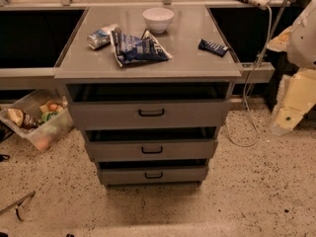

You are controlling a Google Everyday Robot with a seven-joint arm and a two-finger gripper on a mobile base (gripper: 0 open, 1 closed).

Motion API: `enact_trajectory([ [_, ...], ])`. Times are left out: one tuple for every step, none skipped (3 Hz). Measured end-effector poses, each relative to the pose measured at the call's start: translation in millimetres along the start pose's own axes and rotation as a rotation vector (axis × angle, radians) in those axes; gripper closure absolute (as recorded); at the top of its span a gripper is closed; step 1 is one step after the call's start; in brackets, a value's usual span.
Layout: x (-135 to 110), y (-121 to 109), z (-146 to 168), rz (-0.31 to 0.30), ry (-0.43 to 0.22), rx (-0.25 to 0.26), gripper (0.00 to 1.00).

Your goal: Open middle drawer

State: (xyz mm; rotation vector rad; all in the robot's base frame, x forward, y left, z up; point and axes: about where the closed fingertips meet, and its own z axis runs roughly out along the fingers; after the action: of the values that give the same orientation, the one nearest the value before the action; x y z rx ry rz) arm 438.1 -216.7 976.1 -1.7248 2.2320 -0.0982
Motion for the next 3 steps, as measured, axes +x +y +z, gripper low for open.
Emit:
enact_trajectory([
  [0,0,0,0.000,0.000,0.000,0.00],
  [0,3,6,0.004,-0.016,0.002,0.00],
  [6,17,44,0.003,-0.076,-0.026,0.00],
])
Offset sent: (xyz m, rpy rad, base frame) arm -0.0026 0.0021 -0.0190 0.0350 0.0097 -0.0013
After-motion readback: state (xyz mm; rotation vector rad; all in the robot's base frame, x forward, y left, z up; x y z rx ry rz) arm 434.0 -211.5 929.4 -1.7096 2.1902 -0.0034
